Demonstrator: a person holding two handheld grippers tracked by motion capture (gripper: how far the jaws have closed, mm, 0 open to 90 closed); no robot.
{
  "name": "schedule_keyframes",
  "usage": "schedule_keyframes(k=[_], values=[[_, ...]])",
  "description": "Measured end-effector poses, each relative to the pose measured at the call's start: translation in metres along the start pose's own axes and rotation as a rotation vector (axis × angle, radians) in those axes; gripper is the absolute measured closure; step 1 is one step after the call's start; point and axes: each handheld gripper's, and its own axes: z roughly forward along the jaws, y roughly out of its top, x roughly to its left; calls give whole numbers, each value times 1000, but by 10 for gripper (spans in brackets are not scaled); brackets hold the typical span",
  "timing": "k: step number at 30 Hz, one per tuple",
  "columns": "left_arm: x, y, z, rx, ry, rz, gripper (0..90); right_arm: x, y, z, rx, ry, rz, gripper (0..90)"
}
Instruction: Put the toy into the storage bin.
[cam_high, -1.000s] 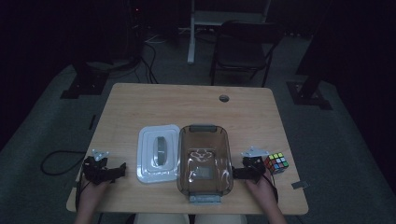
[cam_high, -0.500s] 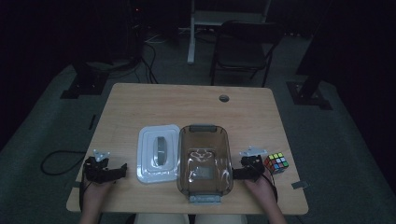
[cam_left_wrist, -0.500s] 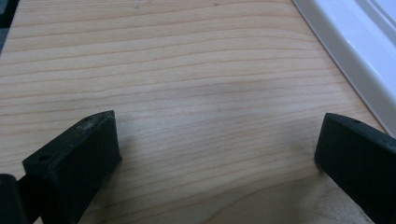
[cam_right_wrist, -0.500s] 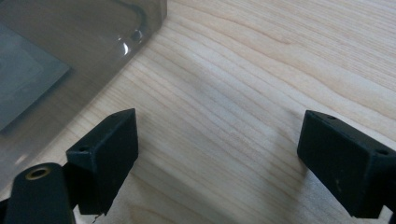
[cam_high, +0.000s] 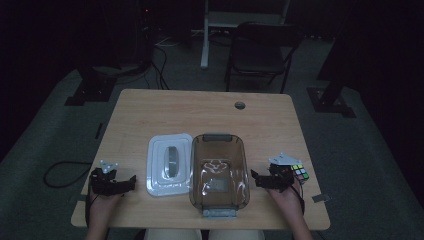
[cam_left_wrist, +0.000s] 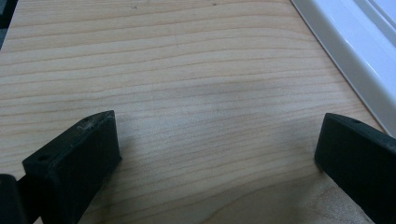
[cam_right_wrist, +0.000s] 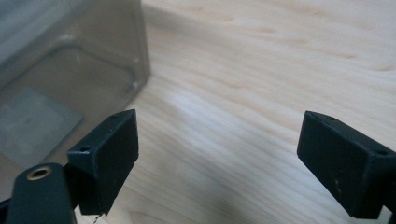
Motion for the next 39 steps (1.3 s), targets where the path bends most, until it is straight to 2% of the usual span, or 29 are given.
schedule_keyframes(k=[2,4,7,12,22,29,39], values=[[0,0,0,-1,0,0,7,-2,1,-4,-13,-6,5,127],[0,0,0,0,0,0,6,-8,2,-19,-47,-48,15,126],[0,0,0,0,0,0,6,-16,2,-31,-64,-93,24,122],[0,0,0,0,0,0,6,-32,-3,-44,-73,-139,33,122],[0,0,0,0,0,0,6,-61,-28,-61,-73,-212,112,122],[0,0,0,0,0,1,6,-72,-48,-63,-45,-222,156,124],[0,0,0,0,0,1,6,-74,-69,-51,4,-175,192,150]])
